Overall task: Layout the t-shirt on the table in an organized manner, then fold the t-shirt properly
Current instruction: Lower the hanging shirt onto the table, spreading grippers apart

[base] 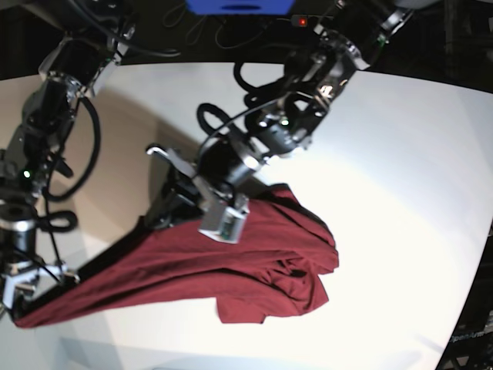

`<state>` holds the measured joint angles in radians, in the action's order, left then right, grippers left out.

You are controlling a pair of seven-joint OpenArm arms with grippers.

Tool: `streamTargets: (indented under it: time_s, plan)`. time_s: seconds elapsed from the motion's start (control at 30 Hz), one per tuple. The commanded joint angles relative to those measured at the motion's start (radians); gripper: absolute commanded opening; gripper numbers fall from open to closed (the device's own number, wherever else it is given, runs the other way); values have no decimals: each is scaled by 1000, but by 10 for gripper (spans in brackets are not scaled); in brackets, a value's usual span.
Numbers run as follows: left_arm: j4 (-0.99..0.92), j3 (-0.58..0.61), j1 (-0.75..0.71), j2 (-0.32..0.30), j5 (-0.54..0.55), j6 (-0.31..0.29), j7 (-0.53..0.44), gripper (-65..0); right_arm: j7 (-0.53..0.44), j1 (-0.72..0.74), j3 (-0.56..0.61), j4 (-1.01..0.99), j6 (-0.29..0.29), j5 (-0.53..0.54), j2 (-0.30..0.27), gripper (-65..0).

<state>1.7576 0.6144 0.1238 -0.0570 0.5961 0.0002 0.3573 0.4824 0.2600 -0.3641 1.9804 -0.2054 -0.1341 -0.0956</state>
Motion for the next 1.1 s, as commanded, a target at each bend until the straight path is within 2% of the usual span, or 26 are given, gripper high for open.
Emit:
streamTargets:
  time_s: [0.0,0.13,0.3,0.37,0.43,0.5,0.57,0.7,0.83,0.93,1.07]
  plan:
    - [-20,12,20,16,0,7,-7,-643,-49,11,-28,20,28,-12,-10,-650]
    - [-140,49,52,59,0,5,-7,-641,-49,-47,-91,15,28,-11,-6,-650]
    - [-244,89,92,81,5,4,-5,-630,-49,-147,-95,6,28,-11,-5,-650]
    - [-262,115,107,81,8,4,-5,-593,-49,-173,-98,-8,28,-11,-5,-650]
    - [-264,137,112,81,8,4,-5,-518,-41,-195,-100,-25,28,-11,-5,-650]
    - [-256,138,112,79,6,4,-5,-432,-44,-219,-100,-43,28,-11,-5,-606]
    - [-255,137,110,76,8,4,-5,-394,-44,-238,-100,-53,28,-11,-5,-549]
    - [-235,111,109,42,9,7,-7,-389,-47,-284,-102,-51,28,-11,0,-418]
    - [-166,9,73,12,9,5,-7,-386,-47,-293,-140,-49,28,-11,44,-312]
    - [-130,-97,37,-16,9,4,-7,-384,-49,-290,-183,-39,28,-11,95,-273]
    - [-153,-256,27,-39,-1,4,-5,-384,-49,-316,-206,-20,28,-11,132,-259]
